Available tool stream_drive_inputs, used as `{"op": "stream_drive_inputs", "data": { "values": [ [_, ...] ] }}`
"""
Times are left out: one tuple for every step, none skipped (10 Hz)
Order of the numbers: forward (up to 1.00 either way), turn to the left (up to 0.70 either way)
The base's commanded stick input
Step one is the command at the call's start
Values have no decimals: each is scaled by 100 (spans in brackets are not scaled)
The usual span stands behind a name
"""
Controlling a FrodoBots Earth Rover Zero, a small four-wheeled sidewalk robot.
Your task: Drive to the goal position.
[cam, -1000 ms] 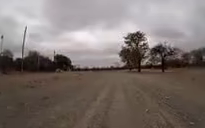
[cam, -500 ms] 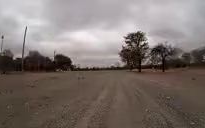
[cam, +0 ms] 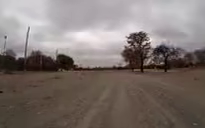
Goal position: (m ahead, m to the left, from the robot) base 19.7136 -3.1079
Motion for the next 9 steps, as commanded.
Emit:
{"op": "stream_drive_inputs", "data": {
  "values": [
    [0,4],
    [0,4],
    [0,4],
    [0,4],
    [0,4],
    [0,4],
    [0,4],
    [0,4],
    [0,4]
  ]
}}
